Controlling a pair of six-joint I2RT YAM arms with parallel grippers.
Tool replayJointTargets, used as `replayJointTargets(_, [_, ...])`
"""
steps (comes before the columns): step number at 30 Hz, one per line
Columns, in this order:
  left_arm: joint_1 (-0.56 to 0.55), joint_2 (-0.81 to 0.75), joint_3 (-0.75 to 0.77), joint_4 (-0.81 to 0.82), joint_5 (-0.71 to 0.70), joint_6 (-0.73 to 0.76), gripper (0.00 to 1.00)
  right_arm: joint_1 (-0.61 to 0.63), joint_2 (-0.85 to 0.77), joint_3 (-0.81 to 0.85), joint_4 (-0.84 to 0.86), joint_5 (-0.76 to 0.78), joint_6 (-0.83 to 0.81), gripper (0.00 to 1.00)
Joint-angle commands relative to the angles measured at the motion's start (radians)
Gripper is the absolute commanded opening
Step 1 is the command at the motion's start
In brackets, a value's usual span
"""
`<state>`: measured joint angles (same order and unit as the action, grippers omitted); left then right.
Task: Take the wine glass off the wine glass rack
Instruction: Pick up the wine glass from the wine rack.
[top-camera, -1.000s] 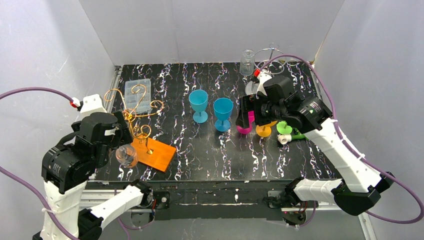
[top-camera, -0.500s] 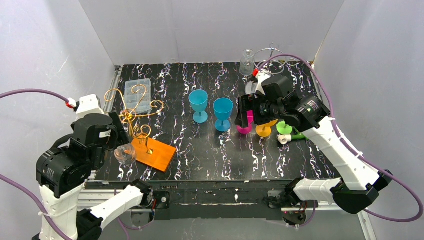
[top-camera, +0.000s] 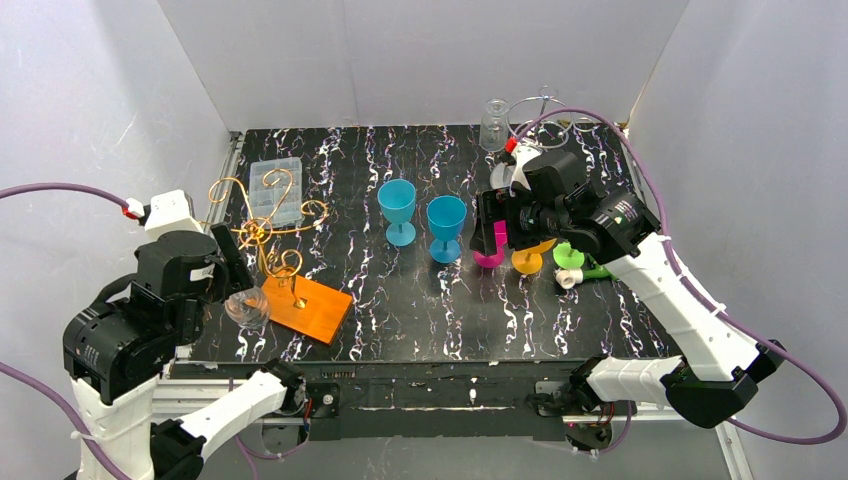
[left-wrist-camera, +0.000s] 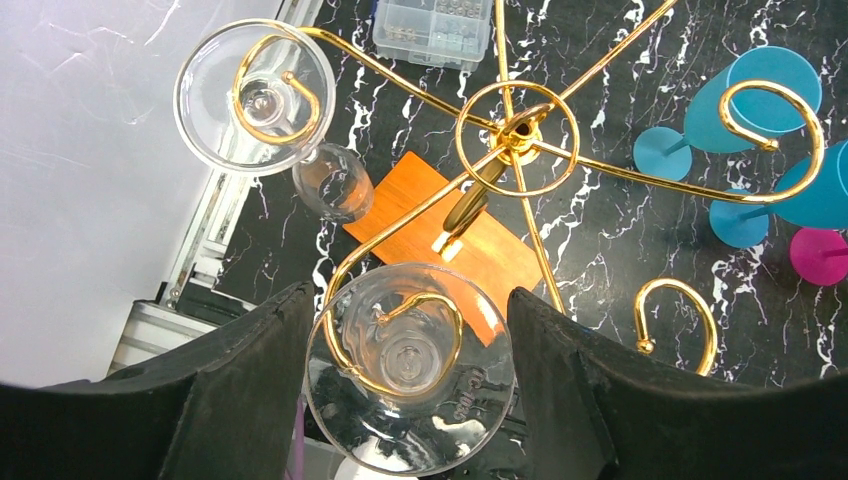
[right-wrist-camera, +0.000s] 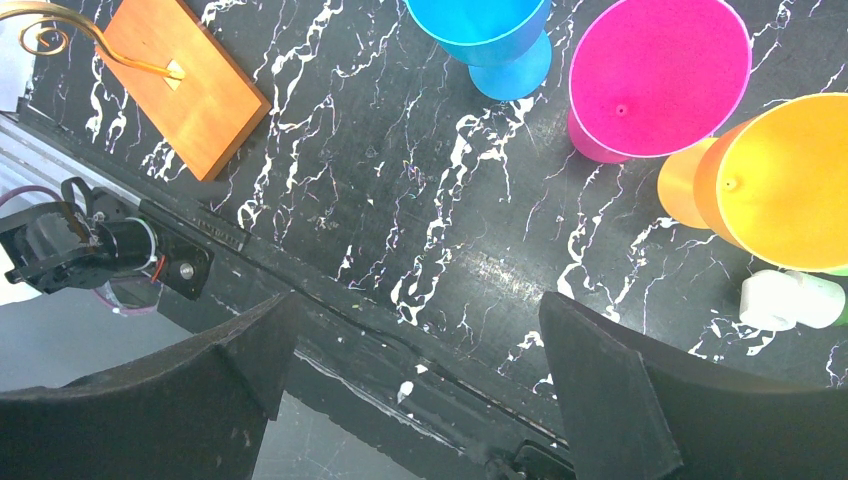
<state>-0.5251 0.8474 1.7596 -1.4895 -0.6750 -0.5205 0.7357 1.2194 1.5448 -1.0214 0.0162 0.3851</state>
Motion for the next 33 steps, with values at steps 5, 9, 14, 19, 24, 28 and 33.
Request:
replayJointTargets(5, [0.022,0.005,-0.015,-0.195,-0.106,-0.002,0.51,0.007,-0.008,0.033,0.018,-0.001,-0.017,0.98])
replayJointTargets(9, [0.023,0.017,-0.004,-0.195,-0.14,-0.005,0.51,0.007,-0.011,0.031,0.019,-0.001,-0.015,0.99])
replayJointTargets(14, [0.023,0.035,0.013,-0.195,-0.167,-0.015,0.51,0.008,-0.012,0.031,0.018,0.001,-0.015,0.98])
replayJointTargets(19, [0.023,0.061,0.028,-0.195,-0.198,-0.028,0.51,0.007,-0.008,0.035,0.018,-0.001,-0.014,0.98])
replayJointTargets(24, [0.023,0.08,0.045,-0.181,-0.212,-0.03,0.51,0.007,-0.008,0.034,0.02,-0.005,-0.012,0.98])
replayJointTargets(28, [0.023,0.088,0.034,-0.139,-0.185,-0.012,0.51,0.007,-0.008,0.035,0.02,-0.005,-0.011,0.98])
replayJointTargets(33, [0.023,0.099,0.029,-0.079,-0.129,0.035,0.51,0.007,-0.009,0.032,0.027,-0.005,-0.009,0.98])
